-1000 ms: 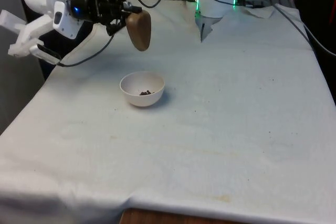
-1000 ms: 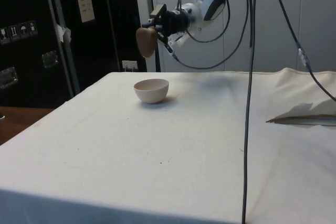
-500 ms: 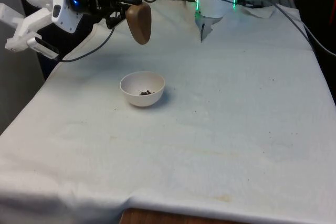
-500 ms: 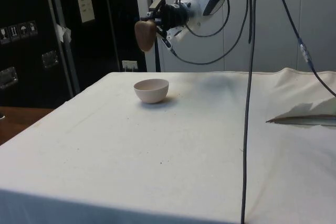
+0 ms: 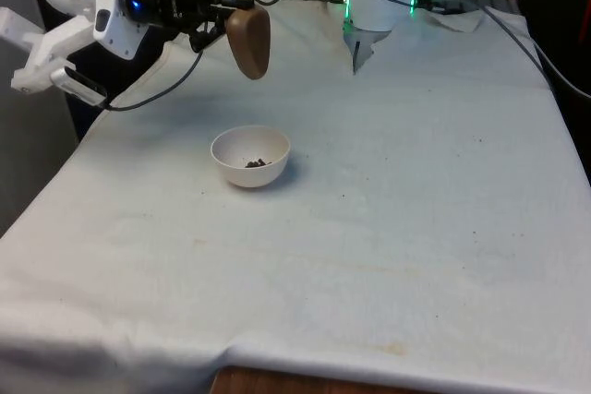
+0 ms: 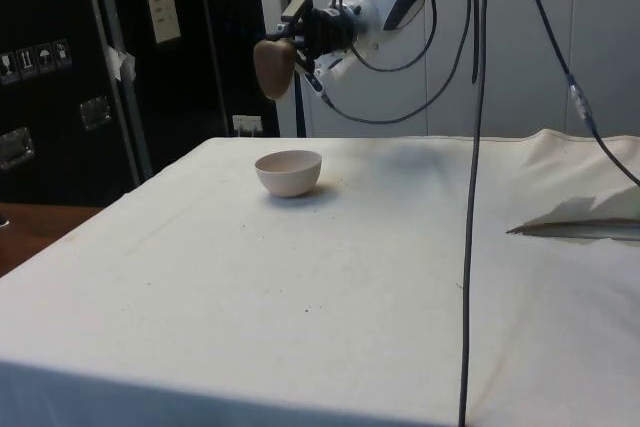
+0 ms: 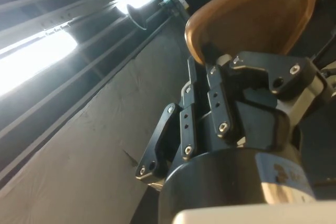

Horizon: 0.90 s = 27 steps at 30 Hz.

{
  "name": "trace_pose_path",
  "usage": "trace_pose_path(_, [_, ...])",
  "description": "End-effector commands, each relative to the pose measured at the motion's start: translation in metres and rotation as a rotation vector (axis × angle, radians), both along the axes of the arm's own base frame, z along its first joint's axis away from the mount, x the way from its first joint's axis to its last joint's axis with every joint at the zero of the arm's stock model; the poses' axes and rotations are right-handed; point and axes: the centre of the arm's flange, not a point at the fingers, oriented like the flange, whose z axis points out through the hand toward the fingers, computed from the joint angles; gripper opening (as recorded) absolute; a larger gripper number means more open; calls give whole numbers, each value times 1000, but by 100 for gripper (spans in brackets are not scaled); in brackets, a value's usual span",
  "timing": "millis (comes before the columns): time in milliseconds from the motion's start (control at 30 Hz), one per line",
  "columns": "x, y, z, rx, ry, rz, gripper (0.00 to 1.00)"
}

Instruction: Pour the coffee beans from the cup into the bowl.

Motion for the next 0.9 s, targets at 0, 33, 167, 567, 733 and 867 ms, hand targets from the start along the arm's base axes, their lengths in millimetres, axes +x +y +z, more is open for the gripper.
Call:
trace_pose_path(0, [0, 0, 3, -4, 5, -2, 0])
trace_pose_path(33, [1, 1, 1, -1, -2, 1, 0])
trace_pose_path(167, [2, 4, 14, -20, -2, 11, 0])
trace_pose_path(567, [6, 18, 21, -88, -36, 59, 0])
trace_pose_path(733, [7, 21, 23, -106, -46, 71, 0])
trace_pose_path(867, [8, 27, 24, -131, -56, 87, 0])
